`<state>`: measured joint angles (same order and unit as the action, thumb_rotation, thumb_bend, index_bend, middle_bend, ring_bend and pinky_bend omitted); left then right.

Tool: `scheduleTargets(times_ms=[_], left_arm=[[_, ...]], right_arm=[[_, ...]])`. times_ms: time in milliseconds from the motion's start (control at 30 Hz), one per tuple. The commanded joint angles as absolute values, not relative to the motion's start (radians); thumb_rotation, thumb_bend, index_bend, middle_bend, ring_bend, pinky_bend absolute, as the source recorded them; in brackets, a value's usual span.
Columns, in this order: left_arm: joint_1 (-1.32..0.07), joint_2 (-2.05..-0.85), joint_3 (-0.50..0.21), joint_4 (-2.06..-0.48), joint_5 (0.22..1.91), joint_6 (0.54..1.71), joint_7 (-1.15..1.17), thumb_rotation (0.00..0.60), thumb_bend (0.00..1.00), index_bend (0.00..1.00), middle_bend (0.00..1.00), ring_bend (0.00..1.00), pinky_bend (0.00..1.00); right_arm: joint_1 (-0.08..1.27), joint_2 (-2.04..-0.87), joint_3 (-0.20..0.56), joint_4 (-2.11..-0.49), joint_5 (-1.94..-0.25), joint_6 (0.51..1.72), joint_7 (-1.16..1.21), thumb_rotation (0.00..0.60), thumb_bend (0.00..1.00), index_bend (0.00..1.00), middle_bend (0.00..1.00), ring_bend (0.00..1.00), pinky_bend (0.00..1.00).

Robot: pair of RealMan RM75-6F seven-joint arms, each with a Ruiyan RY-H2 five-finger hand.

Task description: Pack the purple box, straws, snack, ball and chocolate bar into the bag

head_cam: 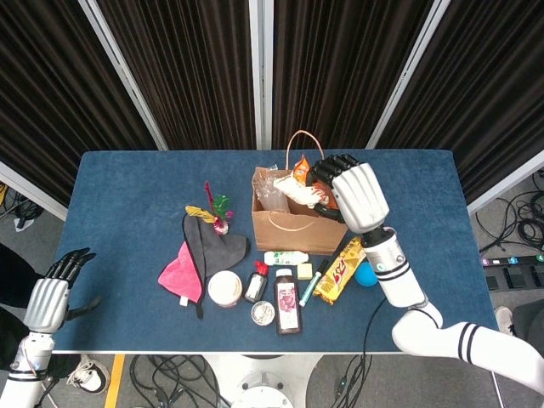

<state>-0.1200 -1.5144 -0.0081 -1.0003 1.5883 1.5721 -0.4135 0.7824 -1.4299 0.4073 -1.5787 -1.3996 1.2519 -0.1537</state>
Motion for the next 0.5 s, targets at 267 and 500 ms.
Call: scheduleTargets(times_ms=[267, 500], left_arm=[[-0.120, -1.515, -0.009, -0.993, 1.584, 1.567, -0.423, 0.600, 0.24, 0.23, 0.24, 0.16, 0.24], [-0.121, -1.518, -0.010, -0.993, 1.586, 1.574, -0.425, 0.600, 0.24, 0.23, 0.24, 0.16, 0.24]], right_arm=[[0.825, -1.437, 0.385, -1.539, -1.344, 1.142, -0.108, 0.600, 0.00, 0.20, 0.27, 0.10, 0.11], [0.794, -1.401, 0.401, -1.582, -1.394, 1.241, -0.080, 0.600, 0.00, 0.17, 0.26, 0.09, 0.10]])
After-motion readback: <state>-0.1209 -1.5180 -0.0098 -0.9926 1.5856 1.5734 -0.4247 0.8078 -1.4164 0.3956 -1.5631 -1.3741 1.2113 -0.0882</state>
